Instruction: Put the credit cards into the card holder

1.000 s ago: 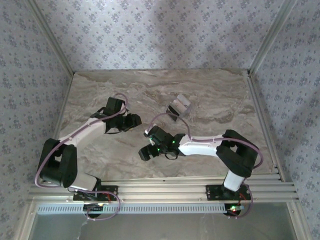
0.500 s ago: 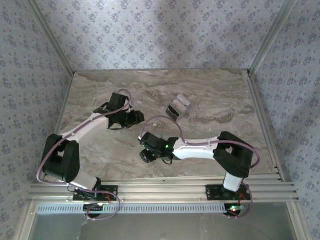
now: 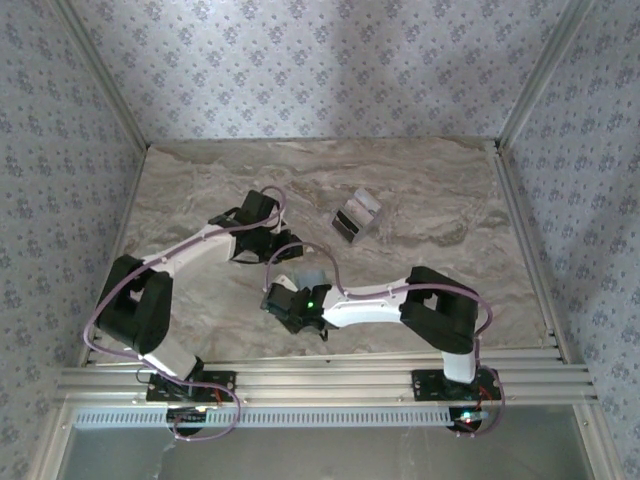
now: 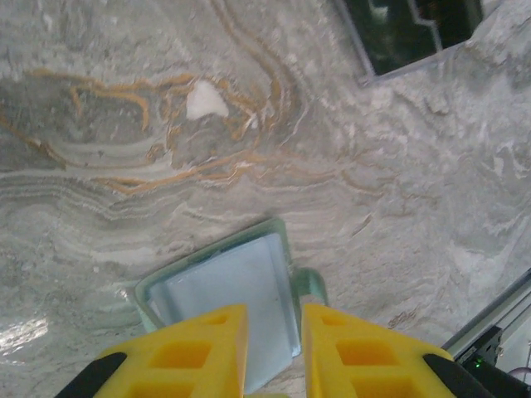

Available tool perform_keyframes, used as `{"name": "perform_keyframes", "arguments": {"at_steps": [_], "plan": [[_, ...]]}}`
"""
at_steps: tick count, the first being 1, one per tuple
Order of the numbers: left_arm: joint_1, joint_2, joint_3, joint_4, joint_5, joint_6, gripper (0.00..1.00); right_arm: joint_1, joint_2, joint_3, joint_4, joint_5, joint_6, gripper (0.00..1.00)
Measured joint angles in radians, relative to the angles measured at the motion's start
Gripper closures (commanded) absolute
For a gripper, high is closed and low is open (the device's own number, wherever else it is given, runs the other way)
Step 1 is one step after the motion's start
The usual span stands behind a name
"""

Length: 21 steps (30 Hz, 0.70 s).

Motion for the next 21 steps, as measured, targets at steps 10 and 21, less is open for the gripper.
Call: {"name": "perform_keyframes", "arguments": {"at_steps": [10, 21], "plan": [[0.000, 0.000, -0.108, 0.013, -0.016, 0.011, 0.77, -0.069, -0.098, -0.105, 0.067, -0.187, -0.001, 0.08], [0.000, -0.011, -0.170, 0.045, -0.008, 0.022, 0.77, -0.155, -0.161, -0.188, 0.159, -0.406, -0.004, 0.03]]}}
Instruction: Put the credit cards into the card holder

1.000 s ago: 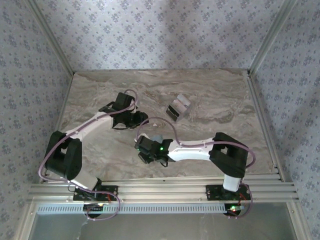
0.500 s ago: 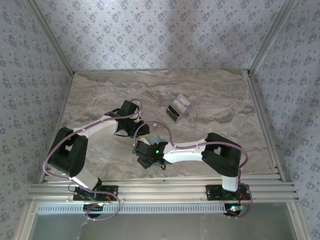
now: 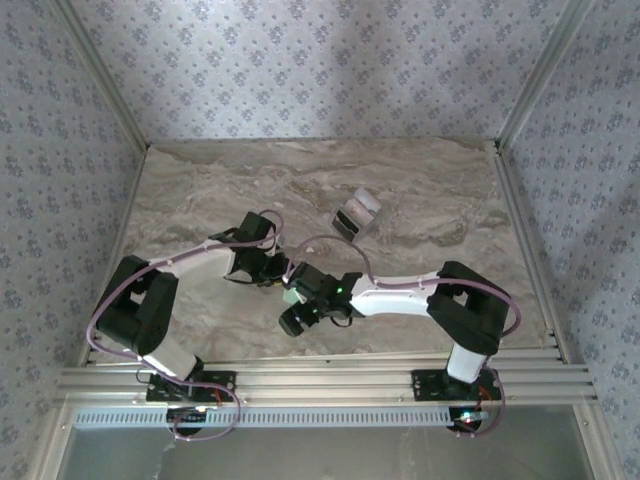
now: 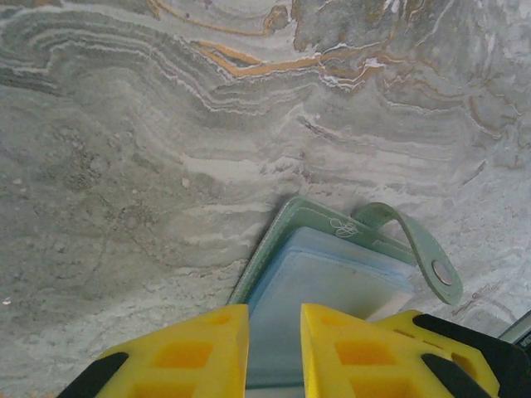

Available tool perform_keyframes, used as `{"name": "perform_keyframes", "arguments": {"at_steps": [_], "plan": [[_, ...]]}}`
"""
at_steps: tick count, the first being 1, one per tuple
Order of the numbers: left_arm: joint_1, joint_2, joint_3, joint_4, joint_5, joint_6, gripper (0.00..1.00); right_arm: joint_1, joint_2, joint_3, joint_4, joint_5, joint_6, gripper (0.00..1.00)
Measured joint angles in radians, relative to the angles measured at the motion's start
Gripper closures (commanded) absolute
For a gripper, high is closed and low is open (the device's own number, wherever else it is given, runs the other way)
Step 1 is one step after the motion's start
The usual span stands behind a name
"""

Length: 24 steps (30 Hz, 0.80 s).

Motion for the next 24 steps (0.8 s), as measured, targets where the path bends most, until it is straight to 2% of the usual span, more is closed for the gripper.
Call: {"name": "perform_keyframes", "arguments": {"at_steps": [3, 5, 10, 17, 20, 24], "plan": [[0.000, 0.000, -0.016, 0.000, -0.001, 0.005, 0.77, -0.018, -0.027, -0.010, 0.022, -0.035, 0.004, 0.04], [0.000, 0.002, -0.026, 0.000, -0.003, 0.005, 0.77, -0.024, -0.048, -0.011, 0.032, -0.042, 0.004, 0.09], [0.000, 0.026, -0.020, 0.010, -0.003, 0.004, 0.77, -0.023, -0.087, -0.026, 0.030, -0.006, 0.002, 0.39], [0.000, 0.098, 0.076, 0.024, 0.001, 0.003, 0.78, -0.023, -0.088, -0.047, 0.018, 0.032, 0.011, 0.55], [0.000, 0.118, 0.107, 0.029, 0.001, 0.003, 0.78, -0.022, -0.088, -0.063, 0.017, 0.034, 0.010, 0.77], [0.000, 0.135, 0.117, 0.030, 0.004, 0.003, 0.78, -0.022, -0.097, -0.069, 0.016, 0.076, 0.026, 0.99]]}}
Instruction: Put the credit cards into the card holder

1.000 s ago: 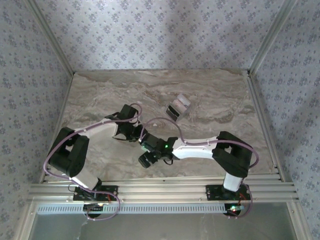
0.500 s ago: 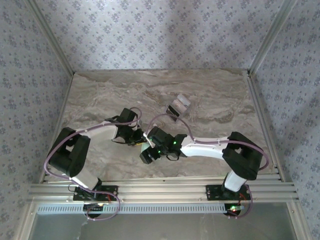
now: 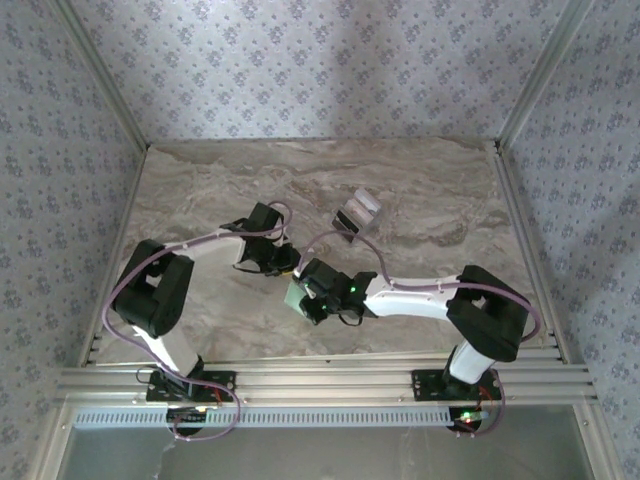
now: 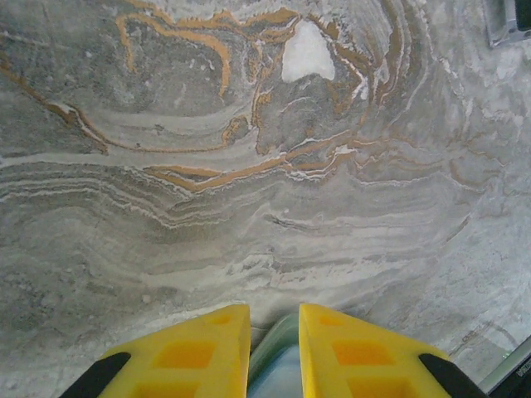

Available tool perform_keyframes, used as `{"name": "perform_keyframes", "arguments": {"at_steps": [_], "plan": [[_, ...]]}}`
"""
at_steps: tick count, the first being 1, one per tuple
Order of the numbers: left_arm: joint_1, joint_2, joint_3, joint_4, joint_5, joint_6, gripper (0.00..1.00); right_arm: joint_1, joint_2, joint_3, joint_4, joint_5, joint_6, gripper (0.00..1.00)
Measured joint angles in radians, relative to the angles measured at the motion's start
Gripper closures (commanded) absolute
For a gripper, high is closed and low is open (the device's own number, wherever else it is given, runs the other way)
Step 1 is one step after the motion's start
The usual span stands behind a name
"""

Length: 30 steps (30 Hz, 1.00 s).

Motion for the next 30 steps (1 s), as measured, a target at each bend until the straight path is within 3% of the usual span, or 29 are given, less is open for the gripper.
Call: {"name": "perform_keyframes", "arguments": {"at_steps": [3, 10, 13, 17, 20, 24, 26, 30], "plan": [[0.007, -0.003, 0.010, -0.015, -0.002, 0.000, 0.76, -0.004, -0.029, -0.003, -0.041, 0.101, 0.034, 1.00], [0.089, -0.150, -0.003, -0.043, -0.058, 0.000, 0.74, 0.010, -0.091, 0.035, -0.298, 0.523, 0.154, 1.00], [0.128, -0.206, -0.025, -0.045, -0.073, 0.000, 0.74, 0.042, -0.027, 0.117, -0.410, 0.653, 0.200, 1.00], [0.135, -0.221, -0.052, -0.059, -0.087, 0.000, 0.73, 0.084, 0.167, 0.255, -0.508, 0.754, 0.268, 1.00], [0.135, -0.221, -0.069, -0.067, -0.089, 0.000, 0.73, 0.104, 0.285, 0.321, -0.544, 0.776, 0.295, 0.89], [0.143, -0.222, -0.083, -0.069, -0.090, 0.000, 0.73, 0.111, 0.322, 0.338, -0.548, 0.760, 0.295, 0.66], [0.148, -0.222, -0.087, -0.068, -0.090, 0.000, 0.73, 0.110, 0.315, 0.336, -0.521, 0.721, 0.279, 0.54], [0.153, -0.222, -0.092, -0.068, -0.090, 0.000, 0.73, 0.100, 0.276, 0.291, -0.418, 0.597, 0.232, 0.40]]}}
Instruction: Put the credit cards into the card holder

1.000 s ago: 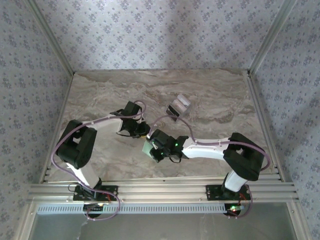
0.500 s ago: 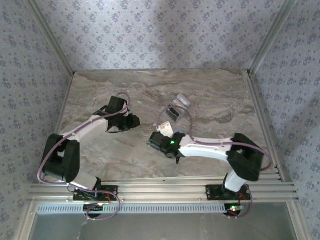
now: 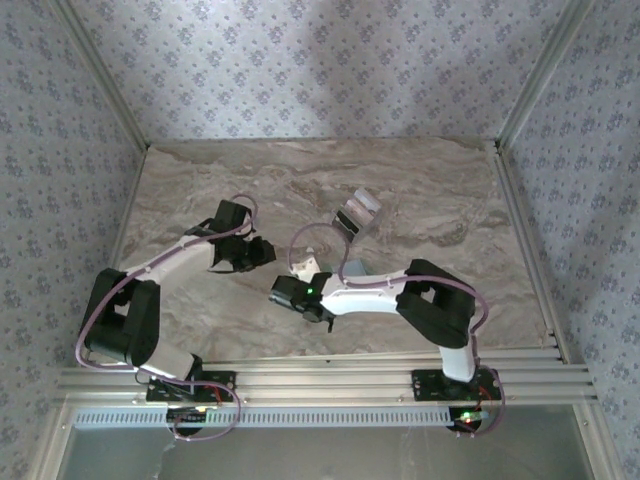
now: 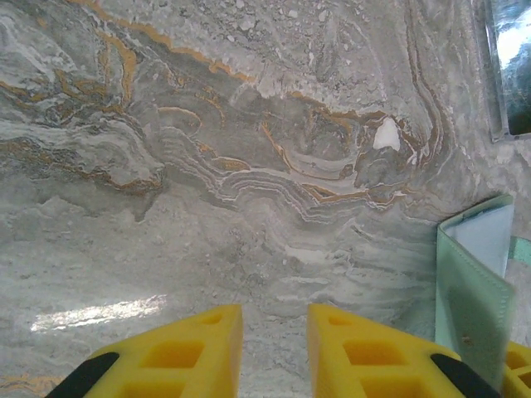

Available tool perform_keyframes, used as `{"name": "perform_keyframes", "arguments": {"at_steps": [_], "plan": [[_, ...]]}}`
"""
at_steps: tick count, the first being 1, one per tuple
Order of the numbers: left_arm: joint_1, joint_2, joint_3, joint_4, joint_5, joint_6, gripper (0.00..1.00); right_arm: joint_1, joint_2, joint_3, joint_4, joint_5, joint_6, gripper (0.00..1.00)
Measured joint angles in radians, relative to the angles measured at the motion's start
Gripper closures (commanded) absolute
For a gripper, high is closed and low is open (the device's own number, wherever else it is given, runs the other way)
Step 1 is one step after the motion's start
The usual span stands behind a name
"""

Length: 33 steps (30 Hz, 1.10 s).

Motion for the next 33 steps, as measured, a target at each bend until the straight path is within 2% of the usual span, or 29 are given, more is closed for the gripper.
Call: {"name": "perform_keyframes", "arguments": {"at_steps": [5, 12, 17, 22, 26, 33], "plan": [[0.000, 0.000, 0.000, 0.000, 0.002, 0.000, 0.73, -0.046, -0.069, -0.101, 0.154, -0.202, -0.044, 0.27], [-0.013, 0.000, 0.004, -0.002, 0.008, 0.000, 0.74, -0.136, -0.139, -0.200, 0.327, -0.424, -0.065, 0.26], [-0.102, 0.024, 0.062, -0.004, 0.044, 0.002, 0.81, -0.192, -0.176, -0.257, 0.409, -0.528, -0.074, 0.33], [-0.173, 0.114, 0.129, 0.034, 0.089, -0.009, 0.90, -0.222, -0.200, -0.302, 0.467, -0.579, -0.072, 0.51], [-0.210, 0.207, 0.170, 0.060, 0.117, -0.019, 0.92, -0.224, -0.200, -0.319, 0.512, -0.613, -0.077, 0.59], [-0.240, 0.293, 0.184, 0.087, 0.127, -0.026, 0.93, -0.232, -0.205, -0.335, 0.531, -0.637, -0.080, 0.61]]}}
